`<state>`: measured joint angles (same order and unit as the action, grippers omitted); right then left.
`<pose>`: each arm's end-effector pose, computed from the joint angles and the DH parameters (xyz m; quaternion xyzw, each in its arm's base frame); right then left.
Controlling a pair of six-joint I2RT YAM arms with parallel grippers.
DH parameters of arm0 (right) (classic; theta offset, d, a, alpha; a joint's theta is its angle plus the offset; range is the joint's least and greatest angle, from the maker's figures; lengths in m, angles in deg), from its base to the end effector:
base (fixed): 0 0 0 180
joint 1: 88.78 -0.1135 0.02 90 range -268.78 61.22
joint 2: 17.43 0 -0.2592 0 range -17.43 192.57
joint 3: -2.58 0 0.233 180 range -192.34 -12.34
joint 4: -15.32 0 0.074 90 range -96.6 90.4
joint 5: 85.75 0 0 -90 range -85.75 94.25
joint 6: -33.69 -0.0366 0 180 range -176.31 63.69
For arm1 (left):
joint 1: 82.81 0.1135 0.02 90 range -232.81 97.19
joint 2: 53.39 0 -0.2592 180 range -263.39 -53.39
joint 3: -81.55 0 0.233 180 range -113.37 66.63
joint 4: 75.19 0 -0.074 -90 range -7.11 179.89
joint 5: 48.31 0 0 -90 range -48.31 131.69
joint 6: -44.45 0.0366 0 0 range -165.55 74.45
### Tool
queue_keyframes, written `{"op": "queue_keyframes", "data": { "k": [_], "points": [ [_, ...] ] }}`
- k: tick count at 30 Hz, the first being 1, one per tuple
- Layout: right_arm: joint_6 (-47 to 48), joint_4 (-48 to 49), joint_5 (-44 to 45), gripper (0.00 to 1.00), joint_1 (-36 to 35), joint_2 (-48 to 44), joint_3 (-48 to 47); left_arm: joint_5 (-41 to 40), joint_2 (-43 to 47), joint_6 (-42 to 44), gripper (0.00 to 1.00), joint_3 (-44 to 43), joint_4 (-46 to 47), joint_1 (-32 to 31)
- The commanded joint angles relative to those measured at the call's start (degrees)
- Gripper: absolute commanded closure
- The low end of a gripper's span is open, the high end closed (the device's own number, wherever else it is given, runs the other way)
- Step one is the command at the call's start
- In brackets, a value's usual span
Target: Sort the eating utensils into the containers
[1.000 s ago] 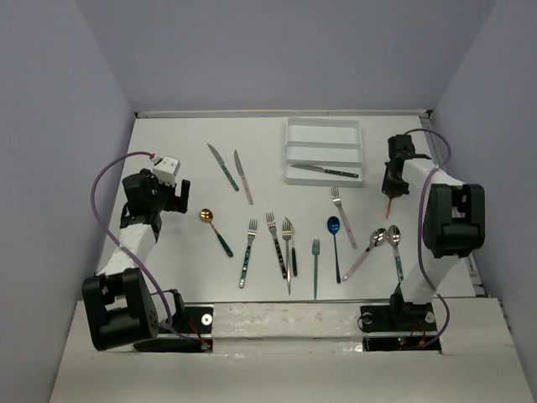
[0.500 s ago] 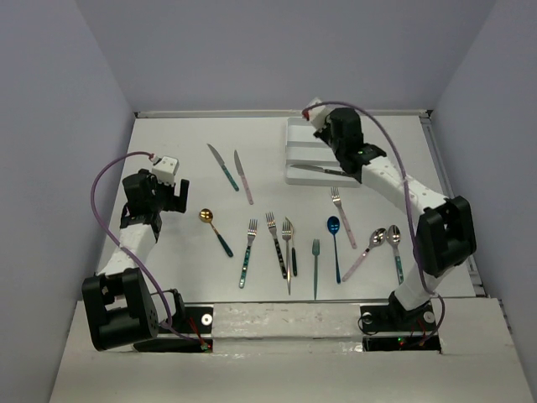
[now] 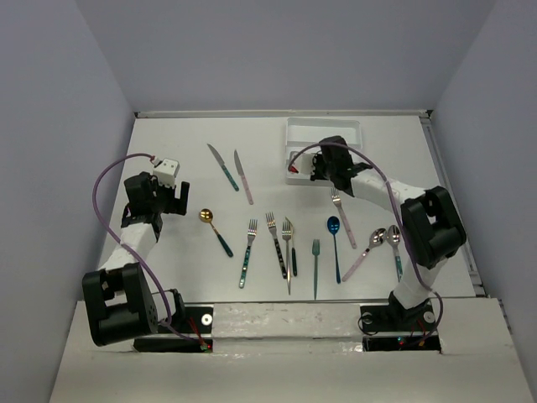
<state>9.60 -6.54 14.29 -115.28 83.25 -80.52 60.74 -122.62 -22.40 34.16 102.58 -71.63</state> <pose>0.3386 0.1617 0.2279 -0.6243 0.6504 -0.2179 0.3738 0.2412 0.0355 0.2249 0.1758 0.8135 0.0257 0.5537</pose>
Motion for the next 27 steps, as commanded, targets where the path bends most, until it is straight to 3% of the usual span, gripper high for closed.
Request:
{"op": "queue_keyframes", "data": {
  "k": [1,6,11,14,15,18,22,26,27],
  "points": [
    [6.77,-0.18,0.68,1.0,0.13,3.2,-2.04,-0.06,0.06,0.66,0.01,-0.23,1.9,-0.37],
    [9.24,-0.18,1.91,0.99,0.13,6.19,-4.15,-0.06,0.15,0.57,0.01,-0.23,1.9,-0.28],
    [8.45,0.17,3.67,0.9,0.13,8.56,-7.05,0.02,0.24,0.57,0.01,-0.14,1.9,-0.28],
    [7.22,0.08,2.7,0.72,0.13,8.21,-7.05,0.11,0.24,0.57,0.01,-0.05,1.9,-0.28],
    [7.04,0.17,2.87,0.56,0.13,7.86,-6.79,0.02,0.32,0.57,0.01,-0.14,1.99,-0.28],
    [6.17,0.08,3.05,0.48,0.13,6.81,-5.91,-0.15,0.33,0.57,0.01,-0.14,2.08,-0.28],
    [4.41,0.35,1.73,0.46,0.13,2.86,-5.29,-0.24,0.41,0.66,0.01,-0.05,2.17,-0.28],
    [-6.46,2.97,1.82,0.43,0.13,-0.58,-7.4,-0.24,0.68,0.66,0.01,-0.05,2.17,-0.28],
    [-17.63,2.81,3.21,0.39,0.13,-2.49,-9.84,-0.24,0.76,0.66,0.01,0.04,2.25,-0.28]
  ]
}}
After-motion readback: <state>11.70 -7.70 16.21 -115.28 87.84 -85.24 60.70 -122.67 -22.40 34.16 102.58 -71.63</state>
